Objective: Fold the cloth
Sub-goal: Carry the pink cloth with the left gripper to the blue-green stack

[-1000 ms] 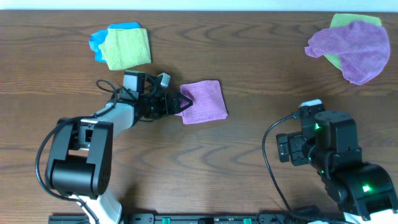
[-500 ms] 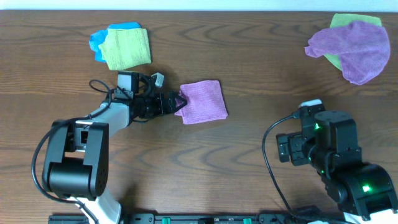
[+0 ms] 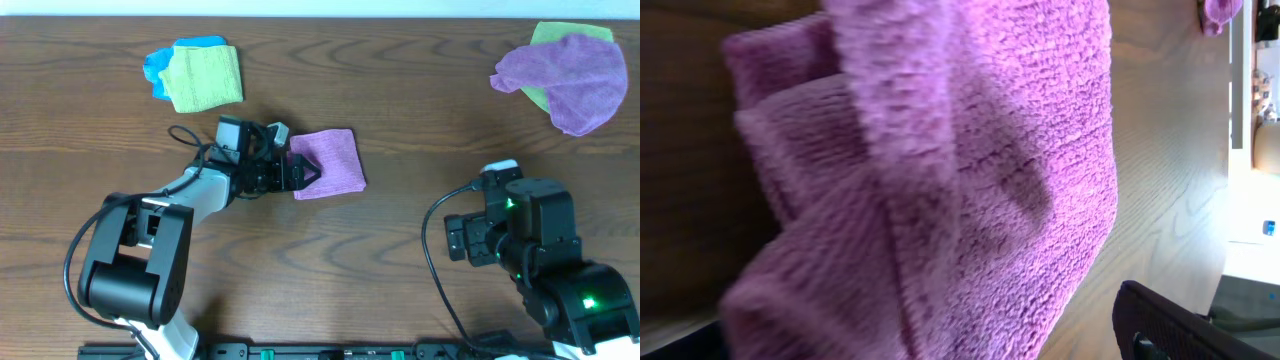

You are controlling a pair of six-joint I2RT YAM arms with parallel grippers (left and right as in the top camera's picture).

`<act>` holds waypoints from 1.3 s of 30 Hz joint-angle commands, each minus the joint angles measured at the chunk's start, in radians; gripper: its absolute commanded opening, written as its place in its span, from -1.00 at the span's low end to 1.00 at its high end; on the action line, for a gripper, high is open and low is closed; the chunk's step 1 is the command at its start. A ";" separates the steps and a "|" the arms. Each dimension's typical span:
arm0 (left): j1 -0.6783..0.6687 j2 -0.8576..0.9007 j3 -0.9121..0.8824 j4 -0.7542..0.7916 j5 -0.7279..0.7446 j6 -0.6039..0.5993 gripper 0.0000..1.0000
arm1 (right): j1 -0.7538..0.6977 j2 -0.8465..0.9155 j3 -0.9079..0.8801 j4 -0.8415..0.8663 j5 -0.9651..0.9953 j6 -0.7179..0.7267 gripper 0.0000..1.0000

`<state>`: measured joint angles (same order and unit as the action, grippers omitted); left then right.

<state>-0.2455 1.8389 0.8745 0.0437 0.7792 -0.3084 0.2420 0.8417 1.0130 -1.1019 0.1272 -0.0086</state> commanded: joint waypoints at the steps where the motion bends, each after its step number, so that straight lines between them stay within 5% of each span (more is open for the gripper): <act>1: -0.026 0.036 -0.006 0.016 -0.048 -0.039 0.91 | -0.008 -0.006 0.000 0.003 -0.005 -0.008 0.99; 3: -0.037 0.057 -0.006 0.045 -0.057 -0.059 0.99 | -0.008 -0.006 0.000 0.003 -0.005 -0.008 0.98; 4: -0.042 0.069 -0.006 0.063 -0.058 -0.064 0.83 | -0.008 -0.006 0.000 0.003 -0.005 -0.008 0.99; 7: -0.052 0.109 -0.006 0.118 -0.057 -0.085 -0.33 | -0.006 -0.006 0.000 0.003 -0.005 -0.008 0.99; 9: -0.056 0.148 -0.006 0.162 -0.053 -0.129 -0.83 | -0.006 -0.006 0.000 0.003 -0.004 -0.008 0.98; 10: -0.057 0.162 -0.006 0.179 -0.046 -0.145 -0.88 | -0.006 -0.006 0.000 0.002 -0.005 -0.008 0.99; 21: -0.014 0.187 0.118 0.217 0.080 -0.133 -0.88 | -0.006 -0.006 0.000 0.006 -0.005 -0.008 0.98; 32: 0.003 0.131 0.512 -0.415 -0.160 0.293 -0.88 | -0.006 -0.006 0.000 0.010 -0.004 -0.008 0.99; 39: 0.113 0.123 0.626 -0.479 -0.159 0.333 -0.88 | -0.006 -0.005 0.000 0.010 -0.003 -0.016 0.98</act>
<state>-0.1913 1.9835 1.4715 -0.4374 0.6315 -0.0265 0.2420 0.8417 1.0130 -1.0943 0.1238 -0.0120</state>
